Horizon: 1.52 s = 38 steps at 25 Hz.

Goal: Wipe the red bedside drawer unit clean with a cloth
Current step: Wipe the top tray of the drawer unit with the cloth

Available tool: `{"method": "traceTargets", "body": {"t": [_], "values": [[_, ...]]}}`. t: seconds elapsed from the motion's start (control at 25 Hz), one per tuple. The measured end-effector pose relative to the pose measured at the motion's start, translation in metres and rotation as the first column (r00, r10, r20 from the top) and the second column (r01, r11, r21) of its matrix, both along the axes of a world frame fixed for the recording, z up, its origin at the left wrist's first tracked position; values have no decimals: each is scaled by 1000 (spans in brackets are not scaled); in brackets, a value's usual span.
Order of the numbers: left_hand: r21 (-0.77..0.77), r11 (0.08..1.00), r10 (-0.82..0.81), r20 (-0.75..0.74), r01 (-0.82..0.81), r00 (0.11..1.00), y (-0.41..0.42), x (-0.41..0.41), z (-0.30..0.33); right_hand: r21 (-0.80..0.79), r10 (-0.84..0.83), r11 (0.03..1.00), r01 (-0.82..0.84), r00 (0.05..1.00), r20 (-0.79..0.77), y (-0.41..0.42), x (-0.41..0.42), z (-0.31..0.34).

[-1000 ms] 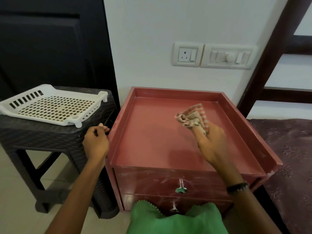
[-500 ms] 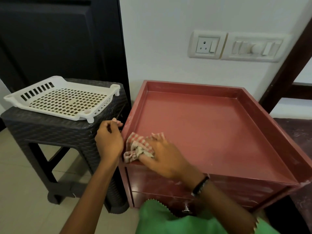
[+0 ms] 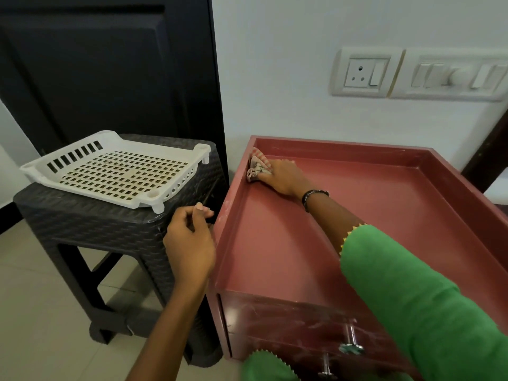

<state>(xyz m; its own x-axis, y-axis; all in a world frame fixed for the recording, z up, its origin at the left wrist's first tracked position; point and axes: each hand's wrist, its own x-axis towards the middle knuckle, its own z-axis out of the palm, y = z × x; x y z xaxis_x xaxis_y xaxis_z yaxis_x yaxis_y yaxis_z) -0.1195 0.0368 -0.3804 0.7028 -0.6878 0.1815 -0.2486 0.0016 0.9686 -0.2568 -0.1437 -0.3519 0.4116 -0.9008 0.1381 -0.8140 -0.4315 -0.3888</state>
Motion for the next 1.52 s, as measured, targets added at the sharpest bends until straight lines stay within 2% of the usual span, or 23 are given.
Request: {"method": "traceTargets", "body": {"t": [0.32,0.56,0.72,0.88,1.0,1.12,1.2,1.32,1.44,1.52], "values": [[7,1000,14,79,-15,997,1,0,3,23,-65,998,66,996,-69,-56,-13,-4],[30,999,16,70,-18,997,3,-2,4,31,-207,977,211,974,-94,-50,-136,-9],[28,1000,11,69,-13,998,2,-2,3,34,-421,905,424,904,-74,-29,-245,-6],[27,1000,0,61,-2,998,5,-3,5,24,-453,890,455,889,-61,-22,-252,-11],[39,999,-15,49,13,999,6,-5,7,46,-458,887,459,888,-33,13,-250,-10],[45,999,-15,32,14,999,6,-5,8,121,-490,870,479,867,89,92,-262,-14],[48,999,-19,23,17,1000,6,-5,8,165,-544,835,524,831,115,157,-267,-25],[53,998,-21,16,20,1000,6,-5,8,109,-548,837,537,819,170,241,-263,-43],[58,998,-27,5,26,1000,6,-5,8,73,-579,814,576,796,178,251,-255,-45],[58,998,-32,5,31,999,5,-4,8,85,-566,824,560,820,90,215,-247,-34]]}}
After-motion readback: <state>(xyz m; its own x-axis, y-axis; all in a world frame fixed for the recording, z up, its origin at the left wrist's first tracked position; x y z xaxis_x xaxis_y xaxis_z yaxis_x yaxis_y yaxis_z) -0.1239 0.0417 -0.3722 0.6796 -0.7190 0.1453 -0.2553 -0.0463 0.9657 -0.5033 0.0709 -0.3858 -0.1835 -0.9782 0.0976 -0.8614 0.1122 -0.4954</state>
